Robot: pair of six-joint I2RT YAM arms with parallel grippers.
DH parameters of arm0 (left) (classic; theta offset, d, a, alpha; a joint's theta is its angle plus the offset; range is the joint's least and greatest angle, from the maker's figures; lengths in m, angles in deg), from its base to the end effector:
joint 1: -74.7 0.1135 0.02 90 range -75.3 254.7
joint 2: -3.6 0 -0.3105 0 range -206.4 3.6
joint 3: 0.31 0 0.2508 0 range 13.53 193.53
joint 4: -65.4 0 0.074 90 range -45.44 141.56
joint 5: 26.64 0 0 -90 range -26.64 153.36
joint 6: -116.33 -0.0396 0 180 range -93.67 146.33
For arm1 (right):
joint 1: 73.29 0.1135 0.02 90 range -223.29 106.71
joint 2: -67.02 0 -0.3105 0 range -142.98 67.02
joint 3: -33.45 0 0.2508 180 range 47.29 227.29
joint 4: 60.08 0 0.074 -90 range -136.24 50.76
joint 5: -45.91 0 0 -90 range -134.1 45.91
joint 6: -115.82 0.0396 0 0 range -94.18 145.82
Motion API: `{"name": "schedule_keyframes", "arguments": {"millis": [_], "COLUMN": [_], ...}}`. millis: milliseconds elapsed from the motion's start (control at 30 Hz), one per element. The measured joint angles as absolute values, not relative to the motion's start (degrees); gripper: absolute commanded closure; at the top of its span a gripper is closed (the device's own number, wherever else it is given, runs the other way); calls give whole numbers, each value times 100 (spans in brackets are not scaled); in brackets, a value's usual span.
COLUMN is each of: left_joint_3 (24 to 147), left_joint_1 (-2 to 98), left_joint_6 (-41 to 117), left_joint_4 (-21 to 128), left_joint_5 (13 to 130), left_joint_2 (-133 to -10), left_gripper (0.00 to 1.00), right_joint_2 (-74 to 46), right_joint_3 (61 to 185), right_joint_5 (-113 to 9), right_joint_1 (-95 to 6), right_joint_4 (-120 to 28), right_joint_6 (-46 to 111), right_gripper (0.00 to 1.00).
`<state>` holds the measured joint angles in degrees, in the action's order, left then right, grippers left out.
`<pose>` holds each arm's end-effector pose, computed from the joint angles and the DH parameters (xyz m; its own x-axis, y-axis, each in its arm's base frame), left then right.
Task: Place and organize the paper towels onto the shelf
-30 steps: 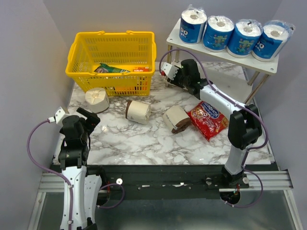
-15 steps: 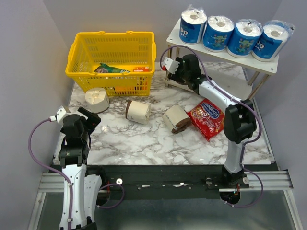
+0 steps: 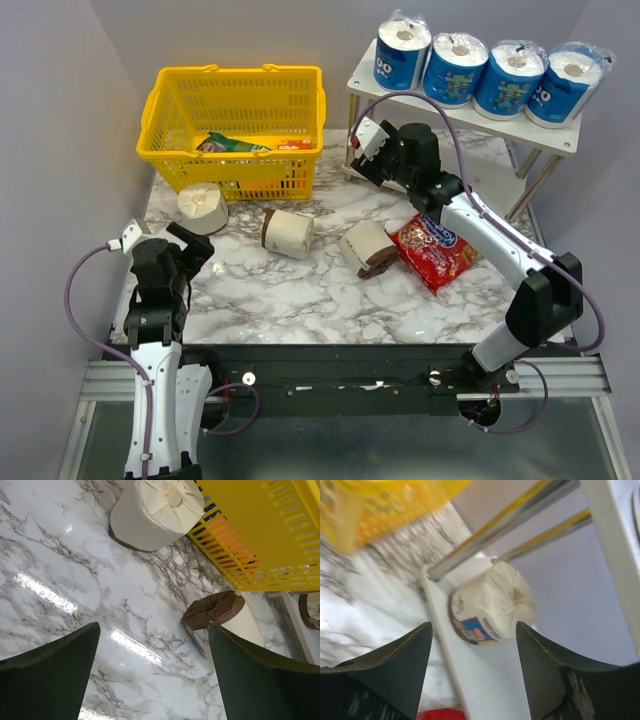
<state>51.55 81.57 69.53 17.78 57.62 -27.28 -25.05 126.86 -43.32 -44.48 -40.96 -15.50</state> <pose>0.0879 0.0146 0.3118 -0.1823 -0.7080 -0.6823 -0.4562 0.6756 -0.5792 0.3421 0.1875 0.3950 0.1098 -0.6931 -0.7125 -0.5301 0.5655 -0.6318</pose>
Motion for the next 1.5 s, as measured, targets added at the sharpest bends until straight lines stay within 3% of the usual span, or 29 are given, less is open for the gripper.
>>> {"name": "schedule_keyframes", "arguments": {"millis": [200, 367, 600, 1000, 1200, 1500], "left_joint_3": [5112, 5051, 5048, 5059, 5099, 5151], "left_joint_1": [8129, 8009, 7062, 4564, 4260, 4232], "left_joint_6": [6855, 6713, 6639, 7316, 7548, 7613], "left_joint_4": [1948, 2191, 2333, 2324, 2283, 2165], "left_joint_5": [6184, 6678, 6914, 5915, 5404, 4945], "left_joint_2": [-2680, -2588, -2658, -3464, -3477, -3132], "left_gripper": [1, 1, 4, 5, 4, 5], "right_joint_2": [-2085, -1648, -1250, -739, -417, 686], "right_joint_3": [12546, 11475, 10455, 9489, 8835, 7189], "right_joint_5": [-4778, -4572, -4312, -5261, -5184, -4583], "right_joint_1": [-4314, -4325, -4330, -3807, -2957, -2474], "right_joint_4": [-3344, -2839, -2597, -3259, -3908, -4238], "right_joint_6": [-64, 979, 2142, 3951, 5057, 5691], "right_gripper": [33, 37, 40, 40, 40, 39]}}
